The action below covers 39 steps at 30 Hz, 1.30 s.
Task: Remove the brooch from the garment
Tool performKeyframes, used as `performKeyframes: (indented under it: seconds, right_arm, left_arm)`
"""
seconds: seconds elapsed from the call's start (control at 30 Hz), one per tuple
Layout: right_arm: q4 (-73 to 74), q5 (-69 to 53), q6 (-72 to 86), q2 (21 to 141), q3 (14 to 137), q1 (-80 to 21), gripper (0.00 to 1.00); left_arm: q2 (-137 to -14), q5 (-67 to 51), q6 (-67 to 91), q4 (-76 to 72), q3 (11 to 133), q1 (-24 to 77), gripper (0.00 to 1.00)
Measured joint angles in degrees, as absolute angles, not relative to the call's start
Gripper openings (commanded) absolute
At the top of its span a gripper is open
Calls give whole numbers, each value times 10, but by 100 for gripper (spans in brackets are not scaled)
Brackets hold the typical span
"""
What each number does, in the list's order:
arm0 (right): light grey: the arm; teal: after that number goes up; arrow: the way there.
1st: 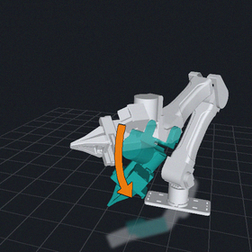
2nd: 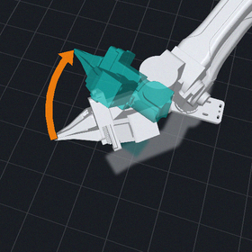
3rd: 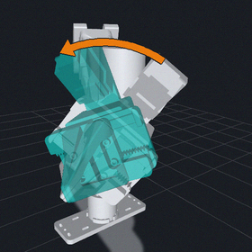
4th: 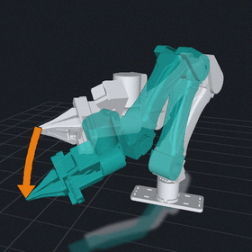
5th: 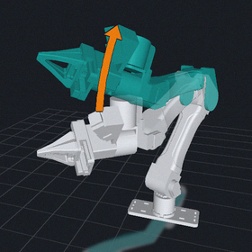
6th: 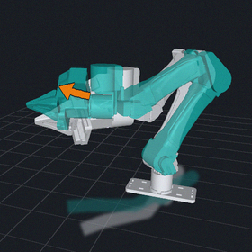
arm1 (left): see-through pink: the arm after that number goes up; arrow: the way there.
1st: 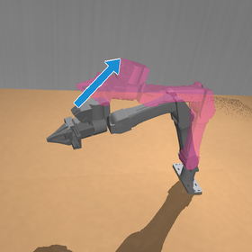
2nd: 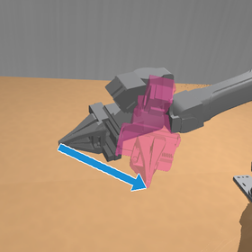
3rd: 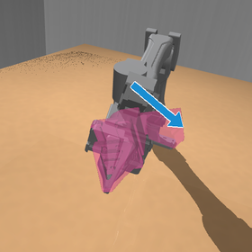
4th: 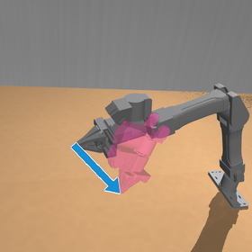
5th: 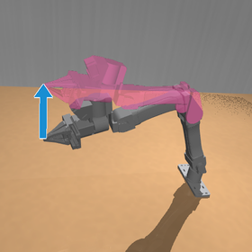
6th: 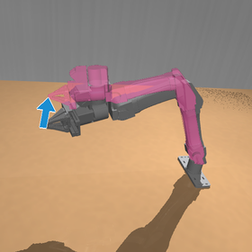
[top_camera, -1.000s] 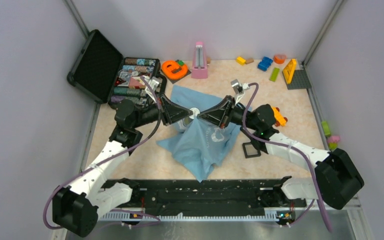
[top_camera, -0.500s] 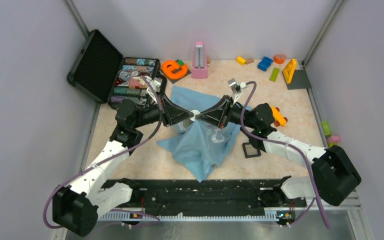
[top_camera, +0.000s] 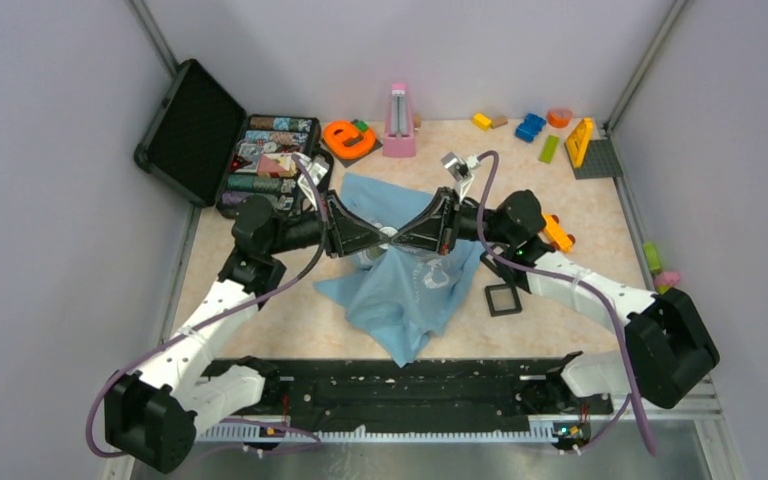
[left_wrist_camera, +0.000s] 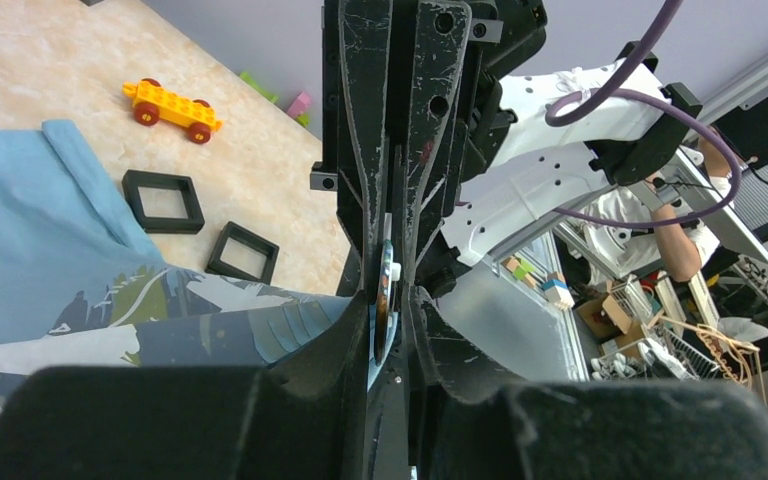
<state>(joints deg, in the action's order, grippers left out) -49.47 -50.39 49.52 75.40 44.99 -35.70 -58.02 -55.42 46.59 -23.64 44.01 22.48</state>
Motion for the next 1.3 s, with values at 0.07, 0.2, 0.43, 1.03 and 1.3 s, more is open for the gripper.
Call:
performKeyframes:
  seconds: [0.07,0.2,0.43,1.03,1.3]
  right_arm:
    - [-481,-513,491,755,455,-357,0]
    - [-463,-523,486,755,456,-357,0]
    - [-449,-527,480,755,456,-355,0]
    - [-445,-527,481,755,456,-353,0]
    - [-445,-527,482,755,456,-353,28]
  left_arm:
    - [-580,-559,464,-230,442,225,23]
    - [-578,-562,458,-216,446,223,25]
    - [-575,-568,450,-194,451,218,20]
    - [-571,-571,433,-159,452,214,9]
    - [-570,-572,424,-154,453,213,0]
